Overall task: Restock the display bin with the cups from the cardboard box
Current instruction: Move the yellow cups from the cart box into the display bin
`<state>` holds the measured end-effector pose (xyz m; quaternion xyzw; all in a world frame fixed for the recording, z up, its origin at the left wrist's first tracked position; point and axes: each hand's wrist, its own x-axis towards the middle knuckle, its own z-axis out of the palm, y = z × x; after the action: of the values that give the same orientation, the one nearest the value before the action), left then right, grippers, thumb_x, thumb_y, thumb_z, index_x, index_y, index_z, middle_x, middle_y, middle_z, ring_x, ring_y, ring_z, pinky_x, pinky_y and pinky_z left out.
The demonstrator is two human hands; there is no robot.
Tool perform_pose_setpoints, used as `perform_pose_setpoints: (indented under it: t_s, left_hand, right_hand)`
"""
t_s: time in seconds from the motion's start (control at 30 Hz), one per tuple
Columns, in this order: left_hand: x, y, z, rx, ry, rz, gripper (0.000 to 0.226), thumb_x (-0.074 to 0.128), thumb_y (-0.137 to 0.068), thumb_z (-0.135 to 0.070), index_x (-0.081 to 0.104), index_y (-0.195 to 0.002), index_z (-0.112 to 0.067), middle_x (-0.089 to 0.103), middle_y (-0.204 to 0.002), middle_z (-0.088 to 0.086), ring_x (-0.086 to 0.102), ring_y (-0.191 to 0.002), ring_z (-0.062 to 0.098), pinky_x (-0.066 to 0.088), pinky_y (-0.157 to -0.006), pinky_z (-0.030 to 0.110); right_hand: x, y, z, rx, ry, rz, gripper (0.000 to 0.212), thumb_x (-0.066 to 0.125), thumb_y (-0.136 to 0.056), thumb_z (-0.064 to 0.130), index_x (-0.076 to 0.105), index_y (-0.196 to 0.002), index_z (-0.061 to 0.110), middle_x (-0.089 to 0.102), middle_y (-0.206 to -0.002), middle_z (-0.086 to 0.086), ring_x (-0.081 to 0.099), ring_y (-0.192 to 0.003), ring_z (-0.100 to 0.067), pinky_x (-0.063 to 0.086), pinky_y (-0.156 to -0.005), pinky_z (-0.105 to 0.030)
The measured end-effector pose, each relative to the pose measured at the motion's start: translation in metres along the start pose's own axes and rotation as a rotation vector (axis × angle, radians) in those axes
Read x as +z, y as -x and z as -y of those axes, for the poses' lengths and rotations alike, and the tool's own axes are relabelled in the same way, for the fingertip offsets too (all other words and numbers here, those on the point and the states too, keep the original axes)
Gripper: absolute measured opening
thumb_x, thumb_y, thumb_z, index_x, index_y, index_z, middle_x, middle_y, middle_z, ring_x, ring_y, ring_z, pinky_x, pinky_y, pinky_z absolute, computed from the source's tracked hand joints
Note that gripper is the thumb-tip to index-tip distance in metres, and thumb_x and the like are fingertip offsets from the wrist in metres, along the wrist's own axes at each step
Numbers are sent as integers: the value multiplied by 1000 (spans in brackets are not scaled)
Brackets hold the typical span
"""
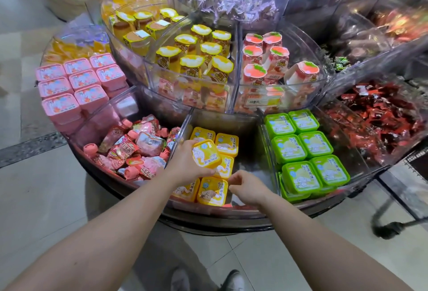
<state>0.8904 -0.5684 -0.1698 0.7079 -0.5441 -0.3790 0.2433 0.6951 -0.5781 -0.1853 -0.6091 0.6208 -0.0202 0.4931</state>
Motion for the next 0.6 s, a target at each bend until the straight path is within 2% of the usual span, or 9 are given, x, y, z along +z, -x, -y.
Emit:
perform_pose_setpoints:
  t_s: [0.07, 0.2, 0.3, 0.37, 0.43, 0.47, 0.53, 0.6]
  left_hand:
    - [2, 2, 1, -27, -6, -23, 97, 88, -62, -37, 30, -139, -21, 40, -137, 0, 46, -112, 13, 42, -85, 27]
    - [4, 3, 3, -67, 18, -30, 99, 88, -60, -37, 30, -139, -21, 46, -131, 0, 51, -113, 18, 49, -89, 34]
    - [6, 3, 4, -81, 36, -34, 100, 89, -60, -37, 30, -139, -22, 47, -130, 0, 51, -113, 18, 49, -90, 34]
    - [9, 4, 4, -98, 52, -53, 100, 89, -60, -35, 30, -139, -21, 47, -129, -1, 51, -113, 18, 47, -89, 32]
    - [13, 6, 3, -120, 51, -85, 100, 89, -58, -37, 31, -138, -20, 47, -126, -1, 50, -112, 16, 47, -89, 31]
    - [15, 8, 2, -132, 43, -104, 102, 88, -54, -42, 32, -137, -20, 48, -125, -1, 51, -111, 17, 49, -90, 34]
    - [19, 10, -1, -157, 35, -130, 106, 83, -45, -54, 34, -134, -23, 52, -122, -1, 54, -110, 20, 52, -89, 41]
    - [22, 12, -2, -168, 20, -119, 106, 84, -48, -51, 32, -136, -24, 53, -124, 1, 54, -111, 21, 51, -90, 41]
  right_hand:
    - [1, 0, 4, -17, 82, -77, 28, 54, -93, 20, 56, -121, 18, 61, -116, 0, 60, -98, -16, 51, -76, -27]
    - [6, -4, -1, -20, 70, 37, 37, 55, -91, 14, 54, -128, 18, 60, -126, -3, 61, -103, -18, 52, -77, -25]
    - [-2, -3, -3, -25, 62, 128, 38, 56, -92, 13, 55, -130, 18, 61, -125, -1, 61, -107, -17, 53, -88, -30]
    - [-5, -4, 0, -84, 102, 8, 30, 57, -93, 24, 61, -123, 18, 65, -117, 2, 61, -102, -13, 52, -86, -28]
    - [-2, -5, 10, -130, -33, -186, 27, 57, -93, 36, 65, -111, 18, 67, -105, 2, 61, -93, -14, 52, -81, -33]
    - [0, -5, 17, -117, -173, -197, 28, 58, -92, 40, 65, -109, 18, 67, -102, 0, 62, -89, -16, 54, -79, -35]
    - [7, -8, 30, -48, -406, -107, 30, 62, -90, 40, 60, -112, 20, 67, -102, -5, 63, -79, -19, 56, -70, -34]
    - [11, -14, 35, -17, -477, -74, 31, 64, -90, 31, 54, -118, 22, 67, -100, -9, 62, -69, -19, 55, -62, -31]
